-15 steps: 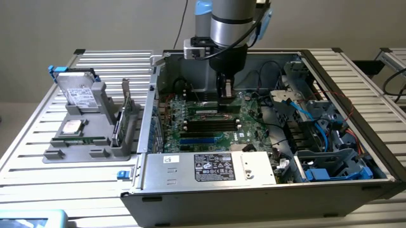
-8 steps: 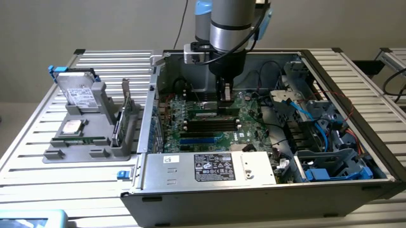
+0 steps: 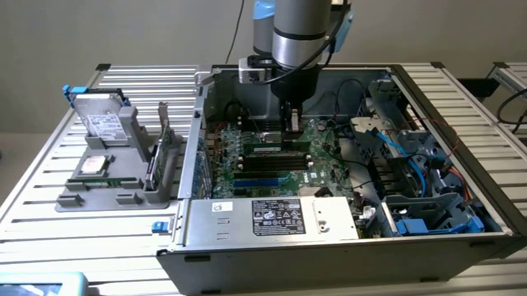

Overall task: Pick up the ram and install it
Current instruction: 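Insert the ram into the slot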

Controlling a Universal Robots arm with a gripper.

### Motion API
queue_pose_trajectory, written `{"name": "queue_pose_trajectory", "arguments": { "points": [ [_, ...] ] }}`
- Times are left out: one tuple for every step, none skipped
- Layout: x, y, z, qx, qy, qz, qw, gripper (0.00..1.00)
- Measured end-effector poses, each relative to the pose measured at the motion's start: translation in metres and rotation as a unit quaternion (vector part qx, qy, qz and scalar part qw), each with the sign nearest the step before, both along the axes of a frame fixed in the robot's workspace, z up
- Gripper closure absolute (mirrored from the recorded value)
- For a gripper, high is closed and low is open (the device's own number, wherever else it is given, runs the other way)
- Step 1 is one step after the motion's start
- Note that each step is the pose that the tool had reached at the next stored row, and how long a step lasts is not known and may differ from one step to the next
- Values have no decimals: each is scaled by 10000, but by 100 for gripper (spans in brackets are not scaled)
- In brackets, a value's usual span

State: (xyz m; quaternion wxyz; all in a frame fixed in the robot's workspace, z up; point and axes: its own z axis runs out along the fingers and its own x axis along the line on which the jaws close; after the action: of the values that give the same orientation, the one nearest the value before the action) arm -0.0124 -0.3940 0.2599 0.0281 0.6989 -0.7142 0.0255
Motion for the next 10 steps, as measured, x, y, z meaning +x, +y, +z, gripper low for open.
{"name": "queue_pose_trajectory", "arguments": {
  "points": [
    [0,6,-4,-13,0,0,10000,87],
    [1,7,-12,-14,0,1,10000,87],
    [0,10,-21,-23,0,1,10000,87],
    [0,15,-32,-30,1,0,10000,87],
    [1,17,-45,-31,0,1,10000,87],
    [1,18,-55,-32,0,1,10000,87],
    [2,18,-66,-32,1,1,10000,87],
    [4,18,-77,-32,1,1,10000,87],
    [5,18,-89,-31,1,0,10000,87],
    [5,18,-101,-32,2,1,10000,87]
  ]
}}
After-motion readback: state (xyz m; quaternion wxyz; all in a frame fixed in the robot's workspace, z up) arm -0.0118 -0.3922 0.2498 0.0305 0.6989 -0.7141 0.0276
